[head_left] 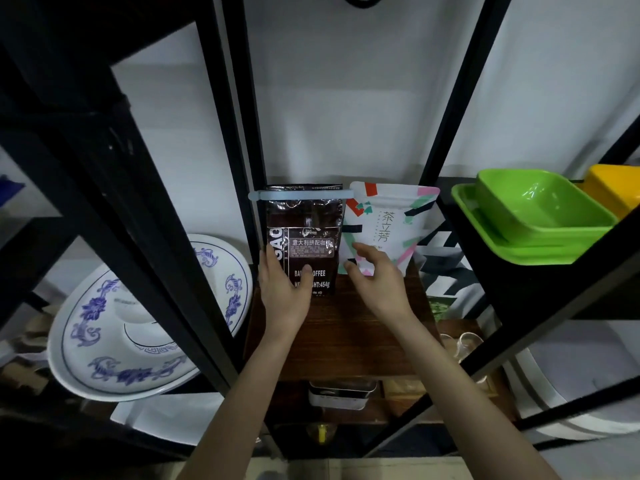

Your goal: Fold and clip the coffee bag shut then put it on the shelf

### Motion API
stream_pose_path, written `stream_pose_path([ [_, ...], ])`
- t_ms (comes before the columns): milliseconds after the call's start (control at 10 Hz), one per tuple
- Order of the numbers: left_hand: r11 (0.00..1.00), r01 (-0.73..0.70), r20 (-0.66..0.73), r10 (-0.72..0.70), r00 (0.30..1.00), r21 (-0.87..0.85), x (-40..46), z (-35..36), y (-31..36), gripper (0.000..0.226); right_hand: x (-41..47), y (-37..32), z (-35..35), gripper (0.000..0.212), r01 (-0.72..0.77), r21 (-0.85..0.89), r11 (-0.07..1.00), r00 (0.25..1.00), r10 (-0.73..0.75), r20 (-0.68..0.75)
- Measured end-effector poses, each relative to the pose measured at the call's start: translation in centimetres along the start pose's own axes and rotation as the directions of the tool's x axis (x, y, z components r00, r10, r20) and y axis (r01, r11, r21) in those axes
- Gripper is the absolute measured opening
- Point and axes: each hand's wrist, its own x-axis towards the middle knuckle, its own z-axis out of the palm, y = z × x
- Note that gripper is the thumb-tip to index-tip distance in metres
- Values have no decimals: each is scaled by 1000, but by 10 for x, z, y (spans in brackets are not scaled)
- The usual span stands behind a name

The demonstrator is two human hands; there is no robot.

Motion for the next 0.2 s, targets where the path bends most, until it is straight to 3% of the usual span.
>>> stream_pose_path([
  [200, 980, -72, 130, 48, 990, 186, -19, 0, 6, 79, -18, 6, -10, 55, 53, -285, 957, 999, -52, 11],
])
